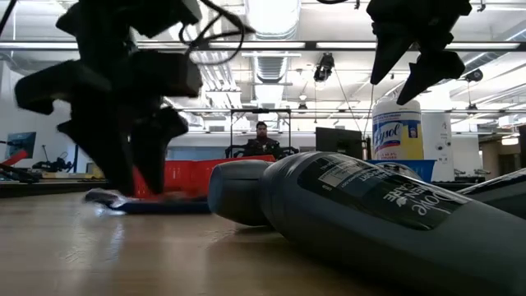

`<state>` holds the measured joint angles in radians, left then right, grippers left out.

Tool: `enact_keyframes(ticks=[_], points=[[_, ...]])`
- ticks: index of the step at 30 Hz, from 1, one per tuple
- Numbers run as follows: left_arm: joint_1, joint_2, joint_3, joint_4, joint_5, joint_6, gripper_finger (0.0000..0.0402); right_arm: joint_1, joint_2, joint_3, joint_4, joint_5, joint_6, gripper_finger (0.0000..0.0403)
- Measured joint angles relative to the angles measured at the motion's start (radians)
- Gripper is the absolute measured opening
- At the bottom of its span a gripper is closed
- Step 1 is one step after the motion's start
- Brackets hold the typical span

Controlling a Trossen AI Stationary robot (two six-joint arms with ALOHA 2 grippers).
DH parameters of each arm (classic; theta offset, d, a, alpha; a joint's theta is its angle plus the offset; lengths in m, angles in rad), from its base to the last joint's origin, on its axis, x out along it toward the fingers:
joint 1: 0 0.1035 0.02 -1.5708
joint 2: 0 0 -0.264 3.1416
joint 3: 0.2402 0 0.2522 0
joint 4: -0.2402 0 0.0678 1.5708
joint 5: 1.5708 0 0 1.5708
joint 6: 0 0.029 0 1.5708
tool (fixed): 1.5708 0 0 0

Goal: Pick & Place Travel size toiletries
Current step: Put the blue razor into the middle red bin

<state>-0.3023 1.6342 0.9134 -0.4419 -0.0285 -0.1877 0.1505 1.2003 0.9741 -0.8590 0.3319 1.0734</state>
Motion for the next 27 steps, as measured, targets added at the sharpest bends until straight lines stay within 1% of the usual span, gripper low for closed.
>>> enact_keyframes(ticks=[2,5,7,11,15,17,22,25,27], points=[[0.0,0.02,0.0,0.001,0.032,-0.026,0.0235,0.0,0.0,0.0,0.0,0.0,0.001,0.0364],[0.0,0.034,0.002,0.002,0.044,-0.091,0.0235,0.0,0.0,0.0,0.001,0.0,0.001,0.0363],[0.0,0.034,0.002,0.004,0.044,-0.121,0.0235,0.0,0.0,0.0,0.002,0.0,0.006,0.0364],[-0.002,0.02,0.006,-0.004,0.028,-0.127,0.0235,0.0,0.0,0.0,0.002,0.0,0.009,0.0364],[-0.002,-0.009,0.038,-0.002,0.024,-0.154,0.0235,0.0,0.0,0.0,0.002,0.0,0.015,0.0364],[-0.01,-0.017,0.054,0.005,0.023,-0.143,0.0235,0.0,0.0,0.0,0.002,0.0,0.016,0.0363],[-0.069,-0.003,0.06,0.033,0.023,-0.052,0.0228,0.0,0.0,0.0,0.002,0.0,0.016,0.0364],[-0.109,0.022,0.048,0.029,-0.024,-0.035,0.0218,0.0,0.0,0.0,0.002,0.0,0.016,0.0363],[-0.129,0.04,0.046,0.028,-0.084,-0.041,0.021,0.0,0.0,0.0,0.002,0.0,0.016,0.0364]])
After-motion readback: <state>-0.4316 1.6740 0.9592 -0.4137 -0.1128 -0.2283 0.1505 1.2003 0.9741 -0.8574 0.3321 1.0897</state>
